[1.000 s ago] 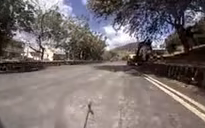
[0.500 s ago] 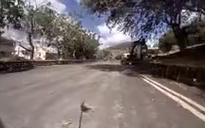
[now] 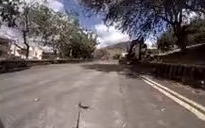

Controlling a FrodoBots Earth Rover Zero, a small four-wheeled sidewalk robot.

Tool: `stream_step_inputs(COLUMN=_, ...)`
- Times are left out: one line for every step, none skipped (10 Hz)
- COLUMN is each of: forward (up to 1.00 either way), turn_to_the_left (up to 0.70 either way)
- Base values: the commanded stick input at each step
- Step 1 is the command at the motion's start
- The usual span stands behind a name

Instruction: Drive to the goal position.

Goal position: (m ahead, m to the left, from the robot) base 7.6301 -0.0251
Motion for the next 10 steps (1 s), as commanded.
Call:
stream_step_inputs(forward=0.7, turn_to_the_left=0.0)
stream_step_inputs(forward=0.7, turn_to_the_left=0.0)
stream_step_inputs(forward=0.7, turn_to_the_left=0.0)
stream_step_inputs(forward=0.7, turn_to_the_left=0.0)
stream_step_inputs(forward=0.7, turn_to_the_left=-0.02)
stream_step_inputs(forward=0.7, turn_to_the_left=-0.03)
stream_step_inputs(forward=0.7, turn_to_the_left=-0.04)
stream_step_inputs(forward=0.7, turn_to_the_left=-0.26)
stream_step_inputs(forward=0.7, turn_to_the_left=-0.29)
stream_step_inputs(forward=0.7, turn_to_the_left=0.0)
